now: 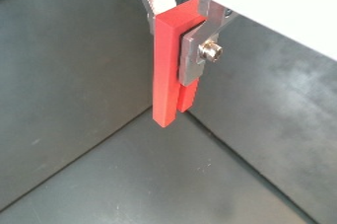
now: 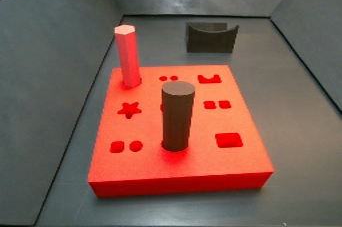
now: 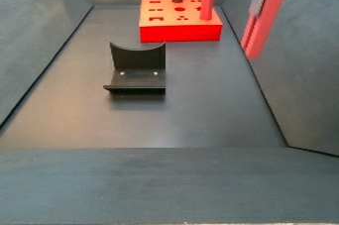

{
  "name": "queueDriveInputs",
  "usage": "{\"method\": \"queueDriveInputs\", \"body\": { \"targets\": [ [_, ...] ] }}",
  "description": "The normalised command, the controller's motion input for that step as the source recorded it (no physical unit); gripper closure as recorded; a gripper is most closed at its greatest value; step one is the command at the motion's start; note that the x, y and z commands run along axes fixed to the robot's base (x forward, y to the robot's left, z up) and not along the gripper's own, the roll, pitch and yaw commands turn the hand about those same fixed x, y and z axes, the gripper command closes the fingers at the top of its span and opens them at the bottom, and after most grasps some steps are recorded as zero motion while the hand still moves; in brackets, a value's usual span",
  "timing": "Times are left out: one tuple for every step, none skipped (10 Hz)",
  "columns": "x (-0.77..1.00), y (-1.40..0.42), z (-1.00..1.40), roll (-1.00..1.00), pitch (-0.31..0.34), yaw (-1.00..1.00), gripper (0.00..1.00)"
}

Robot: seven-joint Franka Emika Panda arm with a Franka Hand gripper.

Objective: Pick up the double-square object. Move up. Move to above the board. Insert the double-square object.
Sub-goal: Move to above the board.

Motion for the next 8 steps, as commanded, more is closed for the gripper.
{"method": "queueDriveInputs", "body": {
  "targets": [
    [-0.01, 0.05, 1.0, 0.03, 0.076, -0.02, 1.0],
    [-0.01, 0.04, 1.0, 0.03, 0.074, -0.01, 1.0],
    [-0.01, 0.03, 0.86, 0.03, 0.075, -0.01, 1.0],
    [-0.01, 0.02, 0.7, 0.03, 0.077, -0.01, 1.0],
    [0.0, 0.01, 0.48, 0.04, 0.078, -0.01, 1.0],
    [0.0, 0.0, 0.32, 0.04, 0.078, -0.01, 1.0],
    [0.21, -1.0, 0.1, -0.13, 0.438, -0.24, 1.0],
    [0.21, -1.0, 0.08, -0.11, 0.407, -0.2, 1.0]
  ]
}}
